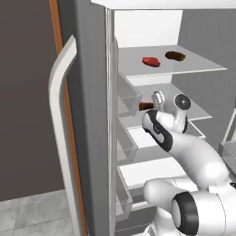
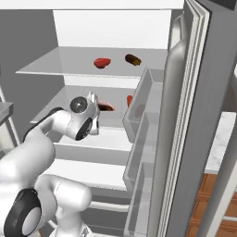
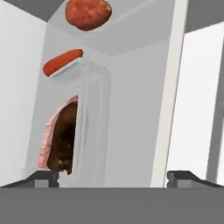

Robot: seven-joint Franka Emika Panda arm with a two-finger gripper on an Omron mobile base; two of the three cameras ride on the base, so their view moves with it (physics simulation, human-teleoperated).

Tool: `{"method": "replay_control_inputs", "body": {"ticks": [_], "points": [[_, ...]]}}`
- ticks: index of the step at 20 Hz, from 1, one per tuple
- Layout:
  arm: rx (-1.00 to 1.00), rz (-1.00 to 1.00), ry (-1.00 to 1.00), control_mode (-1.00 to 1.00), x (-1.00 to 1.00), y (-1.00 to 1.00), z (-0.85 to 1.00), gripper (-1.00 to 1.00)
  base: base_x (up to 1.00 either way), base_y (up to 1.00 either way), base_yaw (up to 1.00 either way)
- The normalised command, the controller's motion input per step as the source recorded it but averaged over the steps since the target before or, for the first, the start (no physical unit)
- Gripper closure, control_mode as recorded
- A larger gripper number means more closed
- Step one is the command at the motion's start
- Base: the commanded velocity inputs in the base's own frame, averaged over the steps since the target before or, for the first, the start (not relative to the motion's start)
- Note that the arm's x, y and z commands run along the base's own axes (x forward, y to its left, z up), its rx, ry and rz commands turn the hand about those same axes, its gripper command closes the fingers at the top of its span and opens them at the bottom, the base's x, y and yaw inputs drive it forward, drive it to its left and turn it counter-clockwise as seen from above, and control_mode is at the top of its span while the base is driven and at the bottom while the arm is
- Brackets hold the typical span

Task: Place the tupperware on the second highest shelf of the fridge. Make space for the tupperware among the existing items by rearranging them on the shelves if needed. Close the fridge door when finished.

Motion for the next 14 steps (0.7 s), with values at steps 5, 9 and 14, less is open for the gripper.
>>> {"method": "replay_control_inputs", "body": {"ticks": [5,9,14], "points": [[0.0,0.0,0.15,-1.0,-0.6,-0.24,0.83,-1.0,0.0,0.0,0.0],[-0.15,0.12,0.29,-1.0,-0.82,-0.11,0.76,-1.0,0.0,0.0,0.0],[-0.34,0.63,0.16,-1.0,-0.98,0.07,0.06,-1.0,0.0,0.0,0.0]]}}
